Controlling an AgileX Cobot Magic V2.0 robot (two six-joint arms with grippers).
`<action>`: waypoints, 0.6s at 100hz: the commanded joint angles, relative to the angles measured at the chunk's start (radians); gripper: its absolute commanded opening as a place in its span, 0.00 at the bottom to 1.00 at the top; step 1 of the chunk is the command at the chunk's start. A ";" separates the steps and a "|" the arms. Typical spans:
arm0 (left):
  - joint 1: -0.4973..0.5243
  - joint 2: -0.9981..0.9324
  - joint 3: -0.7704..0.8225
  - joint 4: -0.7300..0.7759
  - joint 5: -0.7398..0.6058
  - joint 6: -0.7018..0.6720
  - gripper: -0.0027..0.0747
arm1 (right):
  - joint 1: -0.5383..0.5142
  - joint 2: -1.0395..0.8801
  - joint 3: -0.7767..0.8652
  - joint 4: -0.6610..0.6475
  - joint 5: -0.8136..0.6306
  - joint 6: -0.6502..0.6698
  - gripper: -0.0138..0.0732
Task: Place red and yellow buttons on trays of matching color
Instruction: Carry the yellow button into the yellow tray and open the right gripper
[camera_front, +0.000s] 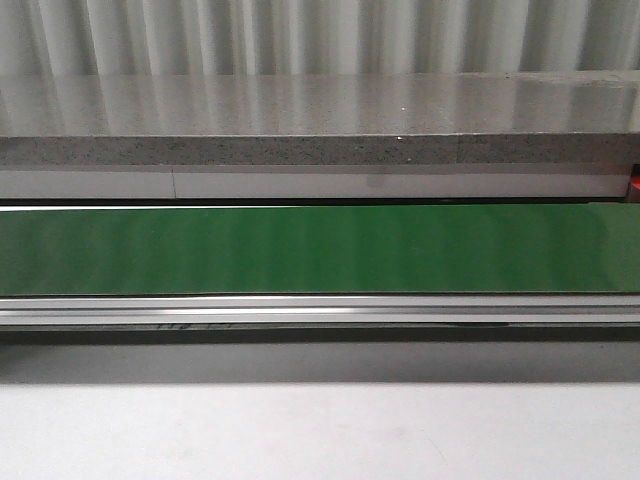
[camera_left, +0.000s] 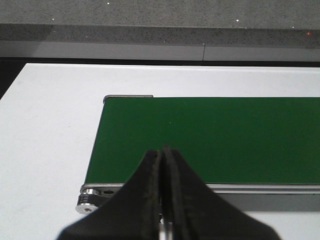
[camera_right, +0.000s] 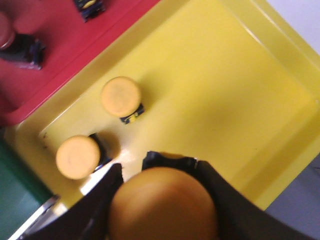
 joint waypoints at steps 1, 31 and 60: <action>-0.009 0.002 -0.029 0.010 -0.075 -0.002 0.01 | -0.041 -0.007 -0.010 -0.014 -0.100 0.025 0.31; -0.009 0.002 -0.029 0.008 -0.075 -0.002 0.01 | -0.041 0.167 0.047 -0.014 -0.214 0.037 0.31; -0.009 0.002 -0.029 0.008 -0.075 -0.002 0.01 | -0.041 0.324 0.070 -0.014 -0.265 0.047 0.31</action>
